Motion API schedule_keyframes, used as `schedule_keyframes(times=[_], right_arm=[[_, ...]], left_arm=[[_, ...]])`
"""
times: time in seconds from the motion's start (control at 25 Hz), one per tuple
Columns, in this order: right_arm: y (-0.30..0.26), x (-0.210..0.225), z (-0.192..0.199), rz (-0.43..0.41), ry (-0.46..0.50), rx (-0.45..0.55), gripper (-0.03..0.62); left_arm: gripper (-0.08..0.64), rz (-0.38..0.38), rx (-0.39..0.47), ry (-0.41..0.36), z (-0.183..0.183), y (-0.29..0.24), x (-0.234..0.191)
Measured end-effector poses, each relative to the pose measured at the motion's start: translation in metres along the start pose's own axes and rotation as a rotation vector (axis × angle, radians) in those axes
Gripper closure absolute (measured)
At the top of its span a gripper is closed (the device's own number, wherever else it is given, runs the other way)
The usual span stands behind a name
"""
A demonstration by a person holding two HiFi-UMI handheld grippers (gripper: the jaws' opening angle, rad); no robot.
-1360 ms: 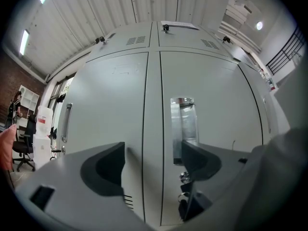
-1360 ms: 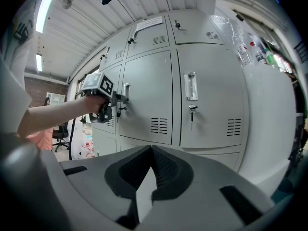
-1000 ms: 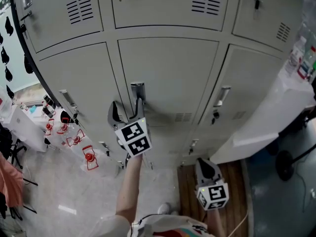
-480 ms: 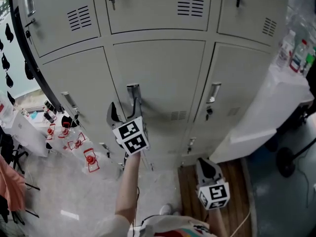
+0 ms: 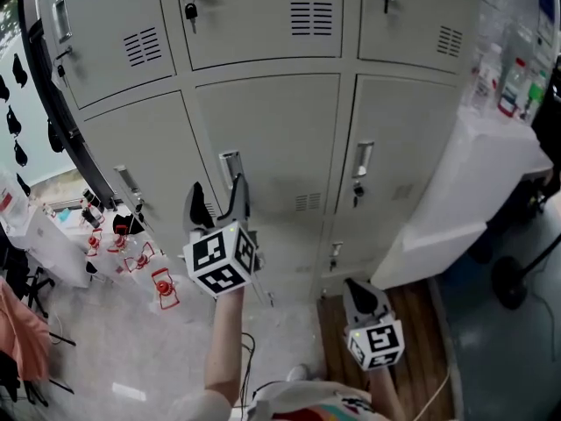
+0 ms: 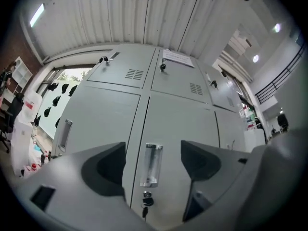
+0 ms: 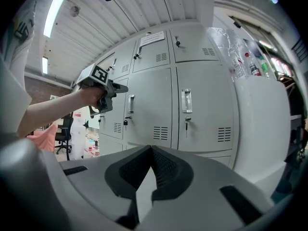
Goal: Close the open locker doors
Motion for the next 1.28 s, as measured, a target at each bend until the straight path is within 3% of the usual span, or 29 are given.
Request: schedule_keyframes(times=[0.2,0.32,0.36,0.44,0.56,0.88,1.0,1.08,1.28], right_arm=[[0.01,-0.003,-0.007,-0.008,-0.003,0.037,0.588],[0.013,-0.006,-0.004,-0.023,0.005,0.043,0.588],[0.013,-0.008,-0.004,-0.03,0.006,0.048,0.586],[0.014,-0.011,-0.005,-0.045,0.006,0.061,0.587],[0.016,-0.018,-0.006,-0.061,0.008,0.054,0.587],[0.018,-0.025,-0.002,-0.086,0.014,0.067,0.588],[0.019,-0.03,-0.003,-0.092,0.015,0.075,0.588],[0.02,-0.032,-0.004,-0.096,0.027,0.085,0.588],[0.02,-0.034,-0.005,-0.095,0.049,0.085,0.588]], left_arm=[[0.221,0.041,0.064,-0.019,-0.021,0.04,0.014],[0.225,0.07,0.078,-0.098,-0.024,0.068,0.025],[0.245,0.072,0.077,-0.129,-0.022,0.077,0.029],[0.425,0.066,0.08,-0.159,-0.016,0.095,0.036],[0.499,0.083,0.071,-0.12,-0.002,0.115,0.045],[0.553,0.168,-0.07,-0.068,0.05,0.155,0.061],[0.554,0.223,-0.118,-0.084,0.07,0.172,0.064],[0.554,0.247,-0.132,-0.05,0.082,0.179,0.063],[0.554,0.238,-0.147,0.025,0.093,0.182,0.056]])
Point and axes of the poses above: the fingertips, and each gripper's own axes: y backward along the fingers, x to its right, z out of its underside, the point moved 7 cm from there along y, backward along the fingers, and after that the axes turned 6 degrees about -y, right-handed, at the moved point
